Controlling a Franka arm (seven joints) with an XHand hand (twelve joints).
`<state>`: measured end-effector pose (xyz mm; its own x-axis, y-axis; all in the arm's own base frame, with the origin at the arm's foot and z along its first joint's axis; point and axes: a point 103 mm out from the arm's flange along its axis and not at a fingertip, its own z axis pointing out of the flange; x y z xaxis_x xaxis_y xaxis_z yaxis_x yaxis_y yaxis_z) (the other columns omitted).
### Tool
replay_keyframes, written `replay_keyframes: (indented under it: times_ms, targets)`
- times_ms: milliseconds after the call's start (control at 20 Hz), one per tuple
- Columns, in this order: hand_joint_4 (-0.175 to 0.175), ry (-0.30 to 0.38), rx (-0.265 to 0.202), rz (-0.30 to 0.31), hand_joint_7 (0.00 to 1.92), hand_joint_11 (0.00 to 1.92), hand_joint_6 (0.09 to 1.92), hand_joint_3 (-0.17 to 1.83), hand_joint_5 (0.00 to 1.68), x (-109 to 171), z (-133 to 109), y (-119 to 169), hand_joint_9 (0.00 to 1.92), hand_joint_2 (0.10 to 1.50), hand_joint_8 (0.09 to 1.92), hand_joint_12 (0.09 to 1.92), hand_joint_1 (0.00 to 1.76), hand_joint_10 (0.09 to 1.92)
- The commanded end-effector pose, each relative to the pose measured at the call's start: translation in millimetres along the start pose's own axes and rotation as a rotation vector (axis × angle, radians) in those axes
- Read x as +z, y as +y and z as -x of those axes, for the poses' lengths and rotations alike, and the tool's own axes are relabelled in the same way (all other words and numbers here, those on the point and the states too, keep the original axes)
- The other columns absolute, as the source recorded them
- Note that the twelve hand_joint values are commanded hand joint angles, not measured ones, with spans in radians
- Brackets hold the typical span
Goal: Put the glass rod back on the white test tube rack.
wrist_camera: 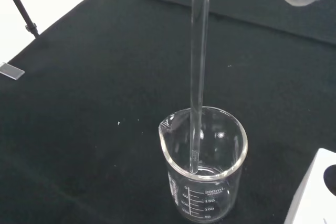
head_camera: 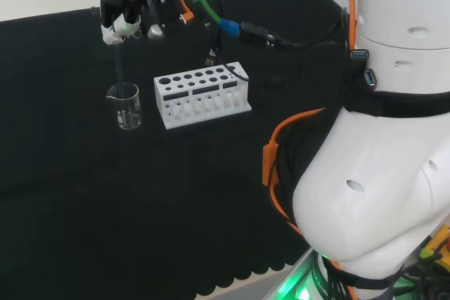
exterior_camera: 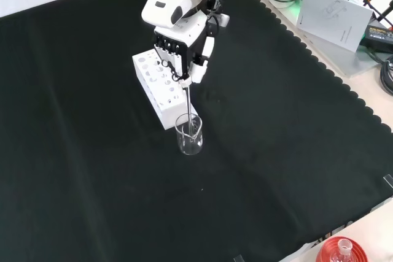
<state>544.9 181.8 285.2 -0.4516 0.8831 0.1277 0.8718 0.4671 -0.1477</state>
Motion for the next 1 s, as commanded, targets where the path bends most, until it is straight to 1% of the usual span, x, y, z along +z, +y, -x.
replay_keyframes:
  times_ms: [50, 350, 550, 1000]
  targets:
    - [-0.175, 0.006, -0.004, 0.006, 1.62, 1.62, 0.23, -0.17, 1.35, -1.0, 0.5, -0.3, 1.66, 1.03, 0.09, 0.41, 1.33, 0.35]
    - [-0.175, 0.006, -0.003, 0.02, 1.62, 1.62, 0.23, -0.17, 1.35, -6.1, 1.7, -1.7, 1.66, 1.03, 0.09, 0.41, 1.33, 0.35]
    - [-0.175, -0.004, 0.005, 0.032, 1.62, 1.62, 0.23, -0.17, 1.35, -23.2, 3.2, -6.3, 1.66, 1.03, 0.09, 0.41, 1.33, 0.35]
    - [-0.175, -0.014, 0.037, 0.066, 1.62, 1.62, 0.23, -0.17, 1.35, -48.5, 3.6, -21.9, 1.66, 1.03, 0.09, 0.41, 1.33, 0.36]
